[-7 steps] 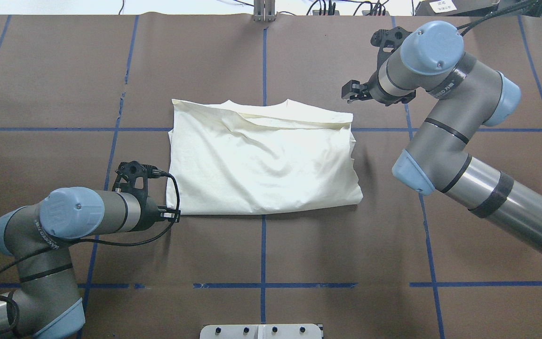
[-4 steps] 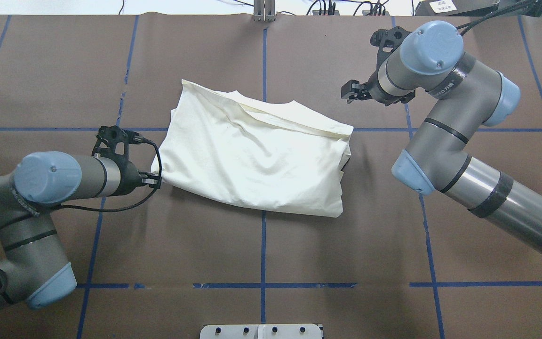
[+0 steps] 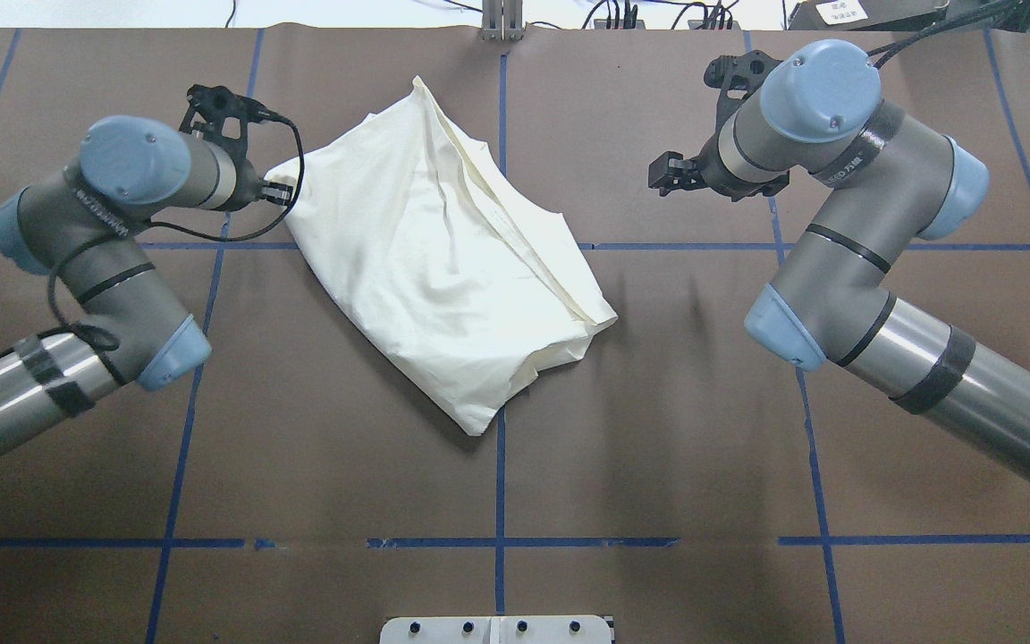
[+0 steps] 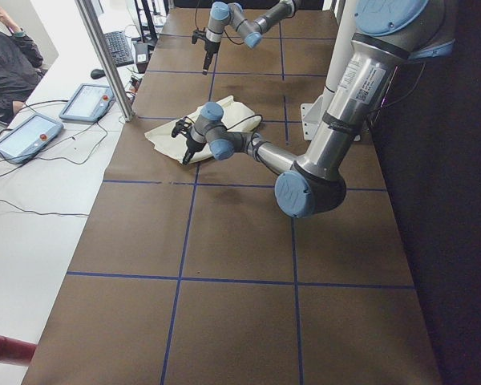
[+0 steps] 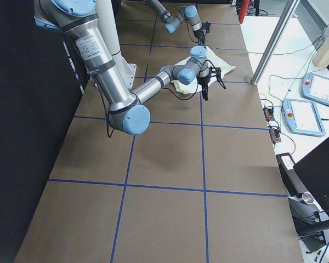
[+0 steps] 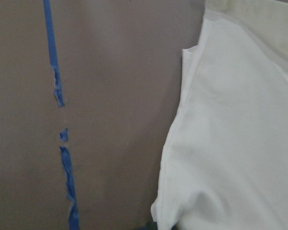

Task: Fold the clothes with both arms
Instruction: 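Pull the side edge with the left gripper, folding the shirt lengthwise, then raise the left gripper away while the right gripper reaches the shirt's nearest end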

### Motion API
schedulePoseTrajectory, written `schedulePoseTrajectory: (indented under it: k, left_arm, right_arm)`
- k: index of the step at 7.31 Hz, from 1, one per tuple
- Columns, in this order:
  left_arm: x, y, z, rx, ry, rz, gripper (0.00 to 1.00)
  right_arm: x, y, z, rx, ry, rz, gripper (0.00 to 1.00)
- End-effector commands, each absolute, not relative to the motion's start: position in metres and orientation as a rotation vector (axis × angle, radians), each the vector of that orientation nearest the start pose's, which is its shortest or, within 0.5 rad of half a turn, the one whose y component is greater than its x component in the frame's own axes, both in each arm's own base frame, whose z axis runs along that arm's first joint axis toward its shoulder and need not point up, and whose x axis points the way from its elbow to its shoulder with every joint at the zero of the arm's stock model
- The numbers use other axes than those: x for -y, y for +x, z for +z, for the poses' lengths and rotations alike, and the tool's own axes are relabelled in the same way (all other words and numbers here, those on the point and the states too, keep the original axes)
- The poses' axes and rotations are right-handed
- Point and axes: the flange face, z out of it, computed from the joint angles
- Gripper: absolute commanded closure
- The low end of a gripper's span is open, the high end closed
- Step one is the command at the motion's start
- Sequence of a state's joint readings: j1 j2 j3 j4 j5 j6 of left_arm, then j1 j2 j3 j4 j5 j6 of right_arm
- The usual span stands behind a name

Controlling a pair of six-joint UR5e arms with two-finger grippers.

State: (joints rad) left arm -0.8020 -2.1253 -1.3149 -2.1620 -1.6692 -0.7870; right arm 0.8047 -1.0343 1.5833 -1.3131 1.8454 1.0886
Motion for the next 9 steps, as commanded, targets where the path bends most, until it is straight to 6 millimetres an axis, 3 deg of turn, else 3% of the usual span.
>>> schedulePoseTrajectory:
  k: [1,2,4,5,6,7,8,9]
  left_arm:
    - [0.712,0.461,0.362,-0.567,0.594,-0.028,1.0]
    - [0.733,0.476,0.359,-0.578,0.623,-0.036,1.0]
    - [0.744,0.457,0.362,-0.599,0.656,-0.051,1.0]
    - [0.739,0.443,0.369,-0.621,0.686,-0.036,0.01]
    - [0.733,0.413,0.359,-0.696,0.687,0.004,0.0]
    - [0.72,0.383,0.371,-0.78,0.645,0.062,0.0]
    - [0.704,0.372,0.376,-0.799,0.656,0.068,0.0]
    - [0.7,0.37,0.38,-0.8,0.656,0.068,0.0]
  right_arm:
    - [0.572,-0.4,0.317,0.799,0.275,0.198,0.0]
    - [0.571,-0.397,0.313,0.805,0.281,0.198,0.0]
    - [0.564,-0.403,0.305,0.82,0.281,0.199,0.0]
    - [0.56,-0.413,0.298,0.828,0.283,0.188,0.0]
    - [0.551,-0.429,0.29,0.842,0.272,0.191,0.0]
    - [0.55,-0.451,0.264,0.868,0.267,0.22,0.0]
    - [0.547,-0.481,0.242,0.876,0.267,0.243,0.02]
    - [0.531,-0.506,0.221,0.865,0.322,0.217,0.1]
